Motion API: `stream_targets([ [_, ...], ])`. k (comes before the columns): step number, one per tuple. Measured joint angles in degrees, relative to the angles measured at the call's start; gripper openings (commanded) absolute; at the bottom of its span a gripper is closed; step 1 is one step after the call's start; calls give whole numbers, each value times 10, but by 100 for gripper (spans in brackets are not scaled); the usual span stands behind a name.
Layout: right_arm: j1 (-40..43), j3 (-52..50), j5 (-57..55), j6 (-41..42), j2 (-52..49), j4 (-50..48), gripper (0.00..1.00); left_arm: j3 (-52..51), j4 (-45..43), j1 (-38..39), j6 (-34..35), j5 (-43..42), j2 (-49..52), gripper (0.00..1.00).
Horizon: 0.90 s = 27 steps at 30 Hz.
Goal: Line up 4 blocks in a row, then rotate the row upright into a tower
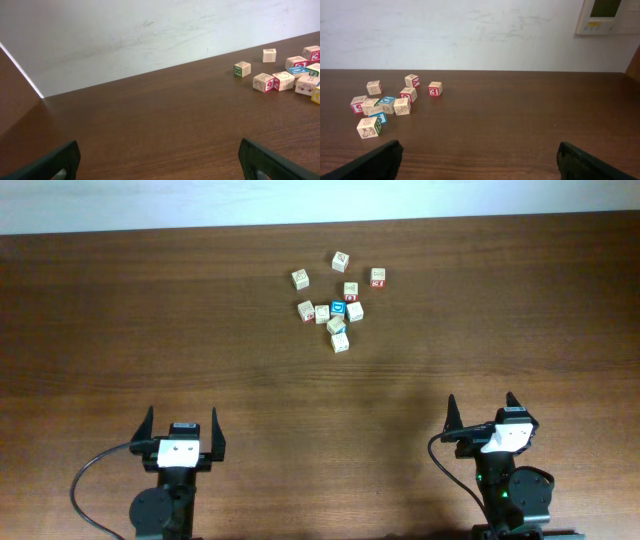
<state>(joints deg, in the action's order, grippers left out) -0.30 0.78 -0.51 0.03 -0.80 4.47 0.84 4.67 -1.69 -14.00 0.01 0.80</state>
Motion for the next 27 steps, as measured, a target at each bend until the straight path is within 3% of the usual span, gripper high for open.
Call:
stream_targets([
  [27, 0, 0, 0, 0, 0, 0, 98, 0, -10, 0, 0, -15, 0, 99],
])
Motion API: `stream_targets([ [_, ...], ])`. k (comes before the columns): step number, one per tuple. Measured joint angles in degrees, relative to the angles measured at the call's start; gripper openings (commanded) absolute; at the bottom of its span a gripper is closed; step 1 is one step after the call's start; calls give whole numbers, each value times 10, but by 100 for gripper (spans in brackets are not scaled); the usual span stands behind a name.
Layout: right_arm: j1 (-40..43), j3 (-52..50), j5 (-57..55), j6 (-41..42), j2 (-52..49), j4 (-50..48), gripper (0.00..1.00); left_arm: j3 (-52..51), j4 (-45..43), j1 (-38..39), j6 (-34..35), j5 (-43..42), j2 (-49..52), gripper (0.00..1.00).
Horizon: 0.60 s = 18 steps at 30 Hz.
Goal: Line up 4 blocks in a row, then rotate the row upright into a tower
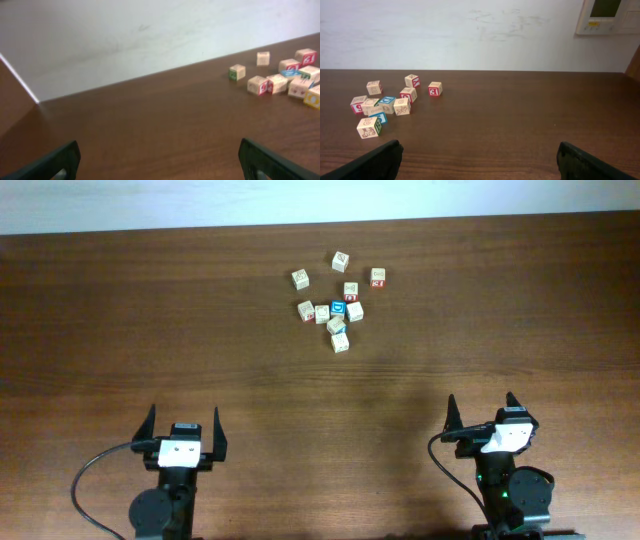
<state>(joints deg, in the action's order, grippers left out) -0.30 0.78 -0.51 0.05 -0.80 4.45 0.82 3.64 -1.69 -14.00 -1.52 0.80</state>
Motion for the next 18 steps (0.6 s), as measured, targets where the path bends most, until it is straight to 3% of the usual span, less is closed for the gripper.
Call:
stream_targets([
  [9, 0, 34, 0, -36, -22, 1, 98, 63, -10, 0, 0, -17, 46, 99],
  [18, 0, 214, 0, -53, -244, 26, 98, 269, 23, 0, -2, -25, 362, 99],
])
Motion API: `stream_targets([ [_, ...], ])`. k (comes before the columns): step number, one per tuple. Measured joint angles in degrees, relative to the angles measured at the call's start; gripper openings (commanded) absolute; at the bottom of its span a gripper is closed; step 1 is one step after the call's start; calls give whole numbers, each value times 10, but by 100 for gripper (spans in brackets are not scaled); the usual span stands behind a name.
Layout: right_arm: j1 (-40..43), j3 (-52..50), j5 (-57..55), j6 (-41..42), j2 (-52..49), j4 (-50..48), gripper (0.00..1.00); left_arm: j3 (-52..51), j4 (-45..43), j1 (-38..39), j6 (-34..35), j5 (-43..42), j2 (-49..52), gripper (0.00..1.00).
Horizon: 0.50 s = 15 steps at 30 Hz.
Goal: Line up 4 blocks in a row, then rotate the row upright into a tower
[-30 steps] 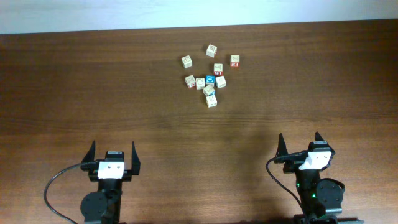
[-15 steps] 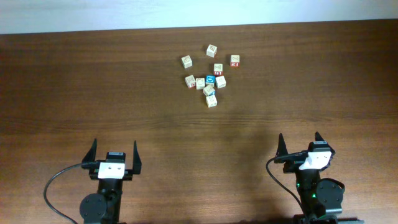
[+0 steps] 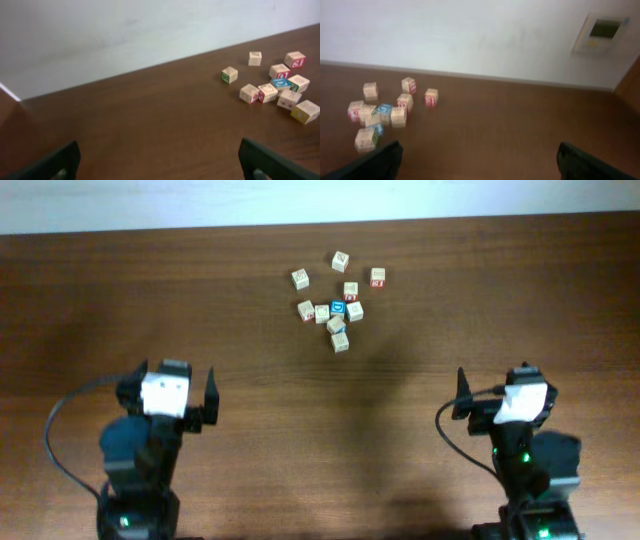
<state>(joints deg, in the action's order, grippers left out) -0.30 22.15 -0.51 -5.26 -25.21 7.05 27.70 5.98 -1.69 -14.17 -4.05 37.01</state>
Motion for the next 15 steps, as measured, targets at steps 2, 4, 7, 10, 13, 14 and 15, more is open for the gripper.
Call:
stream_targets([
  [2, 0, 74, 2, 0, -70, 50, 98, 75, 54, 0, 0, -3, 76, 99],
  [4, 0, 155, 2, -1, -136, 106, 98, 160, 116, 0, 0, -3, 157, 99],
  [7, 0, 291, 7, -1, -240, 225, 98, 309, 266, 0, 0, -5, 267, 99],
  [10, 1, 418, 29, -3, -334, 331, 98, 469, 399, 0, 0, -5, 376, 99],
  [13, 1, 515, 61, -3, -412, 414, 98, 577, 492, 0, 0, -7, 454, 99],
  [14, 1, 559, 76, -5, -448, 455, 98, 615, 527, 0, 0, -14, 483, 99],
  [15, 1, 590, 85, -6, -476, 485, 98, 641, 546, 0, 0, -20, 505, 99],
])
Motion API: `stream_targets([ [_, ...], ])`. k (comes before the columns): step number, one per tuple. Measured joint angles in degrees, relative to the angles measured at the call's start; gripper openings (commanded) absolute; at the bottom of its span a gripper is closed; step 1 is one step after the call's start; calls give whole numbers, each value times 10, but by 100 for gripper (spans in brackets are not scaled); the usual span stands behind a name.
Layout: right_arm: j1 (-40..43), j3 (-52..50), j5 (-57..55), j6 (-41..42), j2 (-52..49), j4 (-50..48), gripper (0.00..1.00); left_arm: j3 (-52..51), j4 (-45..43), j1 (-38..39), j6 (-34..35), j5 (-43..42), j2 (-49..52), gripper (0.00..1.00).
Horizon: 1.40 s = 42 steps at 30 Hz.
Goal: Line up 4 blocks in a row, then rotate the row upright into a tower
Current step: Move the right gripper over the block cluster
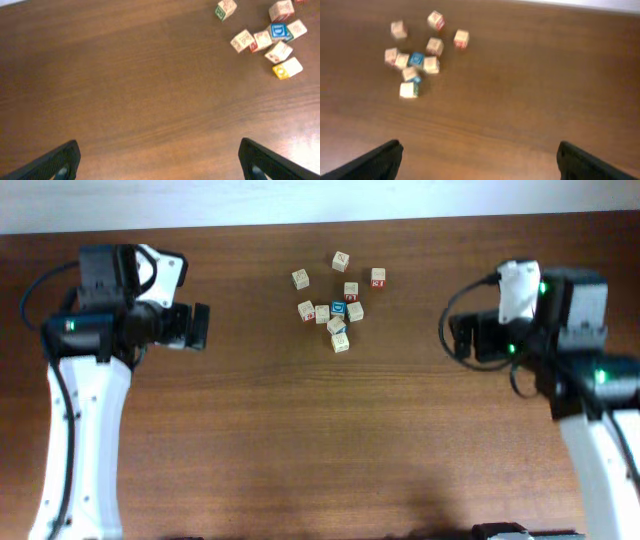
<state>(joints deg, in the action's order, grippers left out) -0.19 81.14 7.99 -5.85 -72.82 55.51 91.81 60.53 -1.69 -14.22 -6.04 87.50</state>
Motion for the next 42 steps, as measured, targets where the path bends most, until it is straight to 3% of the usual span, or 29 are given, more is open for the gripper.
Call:
stream_targets([
  [5, 0, 187, 50, 0, -152, 184, 98, 117, 78, 0, 0, -42, 90, 99],
  [7, 0, 244, 61, 0, -196, 199, 98, 151, 87, 0, 0, -71, 108, 99],
  [14, -3, 252, 126, 7, -222, 157, 100, 155, 87, 0, 0, -107, 114, 99],
  [19, -56, 255, 119, 47, -265, 123, 91, 156, 71, 2, 5, -110, 115, 100],
  [29, -184, 255, 59, 197, -397, 14, 71, 157, 57, 36, 217, 24, 169, 86],
  [42, -225, 255, -1, 224, -513, -19, 65, 157, 31, 36, 248, 68, 215, 94],
])
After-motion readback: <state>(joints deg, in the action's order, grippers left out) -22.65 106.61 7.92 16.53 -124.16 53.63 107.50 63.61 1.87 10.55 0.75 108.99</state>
